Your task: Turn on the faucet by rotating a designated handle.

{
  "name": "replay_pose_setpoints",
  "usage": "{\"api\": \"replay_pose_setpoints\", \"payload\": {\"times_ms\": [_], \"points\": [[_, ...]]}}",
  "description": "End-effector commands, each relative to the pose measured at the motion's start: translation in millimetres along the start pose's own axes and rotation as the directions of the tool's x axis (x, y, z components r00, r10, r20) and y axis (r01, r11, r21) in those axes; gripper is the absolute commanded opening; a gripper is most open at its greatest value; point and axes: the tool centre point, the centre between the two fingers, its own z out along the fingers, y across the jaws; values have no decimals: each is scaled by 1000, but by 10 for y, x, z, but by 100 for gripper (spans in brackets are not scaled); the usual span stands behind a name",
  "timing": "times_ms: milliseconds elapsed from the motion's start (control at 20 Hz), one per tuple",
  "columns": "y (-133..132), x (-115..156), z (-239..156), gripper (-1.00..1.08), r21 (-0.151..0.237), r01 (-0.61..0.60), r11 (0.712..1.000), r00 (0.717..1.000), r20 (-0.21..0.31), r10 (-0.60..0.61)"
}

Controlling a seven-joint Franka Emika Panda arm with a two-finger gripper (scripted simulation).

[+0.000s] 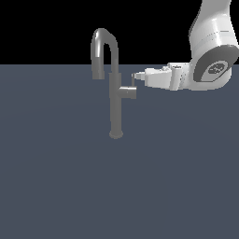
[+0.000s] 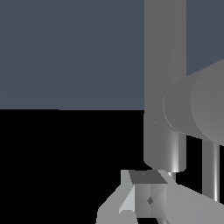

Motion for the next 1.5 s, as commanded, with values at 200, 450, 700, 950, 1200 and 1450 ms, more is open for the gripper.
{"api": "replay_pose_setpoints", "payload": {"times_ms": [200, 450, 700, 950, 1200, 1450], "points": [[24, -7, 2, -100, 2, -2, 1000, 1000, 2, 2], [161, -68, 4, -100, 3, -2, 1000, 1000, 2, 2], [212, -85, 4, -100, 4, -2, 1000, 1000, 2, 2], [369, -90, 4, -100, 4, -2, 1000, 1000, 2, 2], [531, -97, 5, -100, 3, -2, 1000, 1000, 2, 2], [565, -77, 6, -100, 8, 5, 1000, 1000, 0, -5]]}}
